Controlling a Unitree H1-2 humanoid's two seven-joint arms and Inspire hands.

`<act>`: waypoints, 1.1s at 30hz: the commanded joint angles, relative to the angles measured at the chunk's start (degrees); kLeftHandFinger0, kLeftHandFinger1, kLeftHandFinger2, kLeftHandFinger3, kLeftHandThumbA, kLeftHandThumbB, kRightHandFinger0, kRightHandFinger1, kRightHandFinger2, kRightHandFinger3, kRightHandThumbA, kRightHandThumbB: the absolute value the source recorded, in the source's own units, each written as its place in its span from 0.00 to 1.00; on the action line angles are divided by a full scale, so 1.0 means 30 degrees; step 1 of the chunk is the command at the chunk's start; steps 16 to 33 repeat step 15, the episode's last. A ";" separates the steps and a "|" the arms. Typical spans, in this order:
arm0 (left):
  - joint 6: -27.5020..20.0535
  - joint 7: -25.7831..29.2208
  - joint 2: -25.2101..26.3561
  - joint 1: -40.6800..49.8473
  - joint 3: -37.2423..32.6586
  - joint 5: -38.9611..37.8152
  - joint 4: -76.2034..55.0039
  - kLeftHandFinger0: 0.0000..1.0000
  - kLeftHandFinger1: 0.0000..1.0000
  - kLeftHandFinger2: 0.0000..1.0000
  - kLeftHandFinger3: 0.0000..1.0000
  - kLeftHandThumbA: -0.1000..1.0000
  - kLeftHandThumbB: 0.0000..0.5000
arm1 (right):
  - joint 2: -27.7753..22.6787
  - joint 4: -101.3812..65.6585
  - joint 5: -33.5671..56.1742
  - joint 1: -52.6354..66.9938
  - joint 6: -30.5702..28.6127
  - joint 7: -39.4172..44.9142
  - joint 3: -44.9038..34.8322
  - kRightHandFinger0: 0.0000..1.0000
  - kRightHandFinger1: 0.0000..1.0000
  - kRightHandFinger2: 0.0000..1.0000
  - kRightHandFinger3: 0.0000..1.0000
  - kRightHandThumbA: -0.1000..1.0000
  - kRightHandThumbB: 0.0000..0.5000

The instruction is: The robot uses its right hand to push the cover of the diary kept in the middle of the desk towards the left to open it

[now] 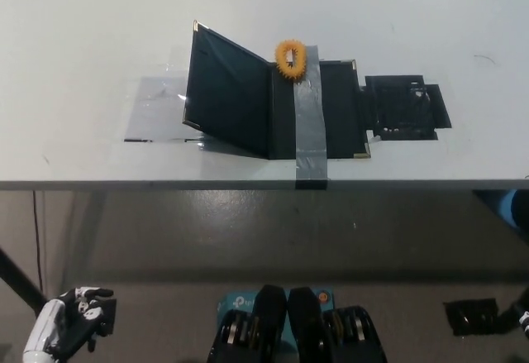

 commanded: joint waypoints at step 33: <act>-0.1076 0.0238 -0.0013 -0.0719 0.1282 -0.1233 -0.0534 0.17 0.23 0.29 0.51 0.33 0.81 | -0.1132 0.0375 -0.3911 -0.0889 -0.3423 -0.1612 0.1556 0.49 0.63 0.71 0.69 0.87 0.40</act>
